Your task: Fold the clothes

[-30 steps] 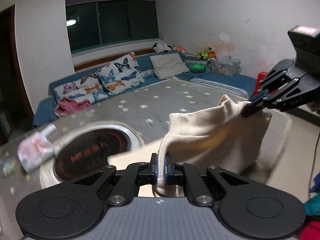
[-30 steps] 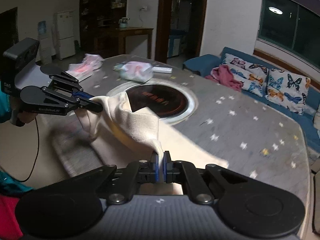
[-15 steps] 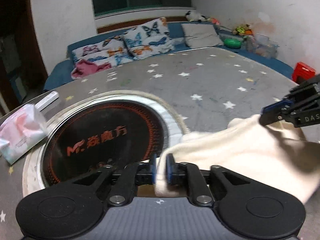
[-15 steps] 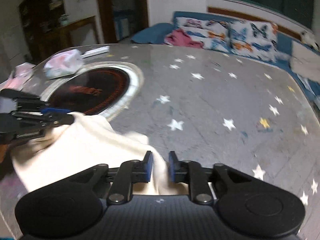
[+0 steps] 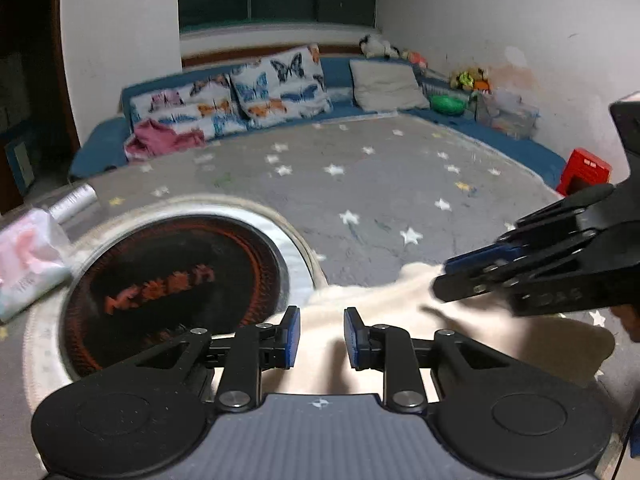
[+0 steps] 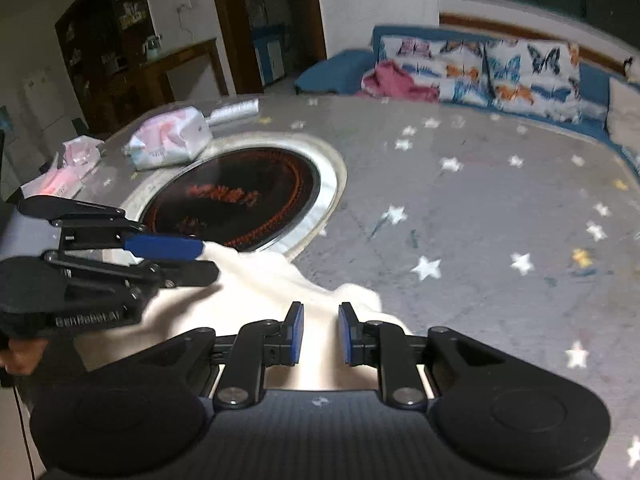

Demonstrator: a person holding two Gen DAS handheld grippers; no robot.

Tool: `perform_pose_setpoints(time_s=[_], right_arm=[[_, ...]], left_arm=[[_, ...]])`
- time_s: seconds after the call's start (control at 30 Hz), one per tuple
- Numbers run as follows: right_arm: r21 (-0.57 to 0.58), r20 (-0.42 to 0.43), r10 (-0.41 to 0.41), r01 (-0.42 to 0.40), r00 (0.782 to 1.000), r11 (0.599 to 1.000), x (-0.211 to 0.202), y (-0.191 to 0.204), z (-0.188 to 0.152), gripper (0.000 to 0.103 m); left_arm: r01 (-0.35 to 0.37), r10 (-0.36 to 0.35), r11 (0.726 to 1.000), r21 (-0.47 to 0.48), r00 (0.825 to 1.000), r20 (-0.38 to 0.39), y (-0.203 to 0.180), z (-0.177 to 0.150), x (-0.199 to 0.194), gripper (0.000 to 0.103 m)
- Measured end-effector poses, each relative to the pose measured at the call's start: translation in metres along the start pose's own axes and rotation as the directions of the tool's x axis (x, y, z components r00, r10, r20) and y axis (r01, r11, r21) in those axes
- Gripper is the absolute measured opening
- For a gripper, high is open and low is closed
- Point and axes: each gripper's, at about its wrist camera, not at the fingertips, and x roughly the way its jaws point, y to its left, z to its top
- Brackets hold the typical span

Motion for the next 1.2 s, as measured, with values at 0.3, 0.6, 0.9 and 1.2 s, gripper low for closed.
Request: perform_pose_setpoints(time_s=[0.3,0.6,0.9,1.2], right_arm=[[-0.057,0.000,-0.005,0.005,1.000,0.998,-0.028,-0.001,-0.012,0.017],[-0.107,0.002,0.008,-0.008,1.000,0.994,-0.067,0.006,-0.041,0.013],[-0.141,-0.011,-0.018,0.016,1.000,0.990,-0.066,0.010,-0.084,0.010],[-0.107,0.030,-0.006,0.009,1.000,0.994,-0.070,0.009,-0.067,0.011]], left_arm=[[-0.024,0.023,0.999,-0.044,1.000,-0.014,0.005,-0.004,0.012,0.026],[0.074,-0.076,0.997,0.038,0.996,0.055,-0.039,-0.019,-0.031,0.026],[0.106,-0.107,0.993,0.054,0.994,0.017,-0.058,-0.060,-0.038,0.027],[0.076,-0.072,0.995,-0.063,0.996,0.059,-0.032,-0.067,-0.065,0.048]])
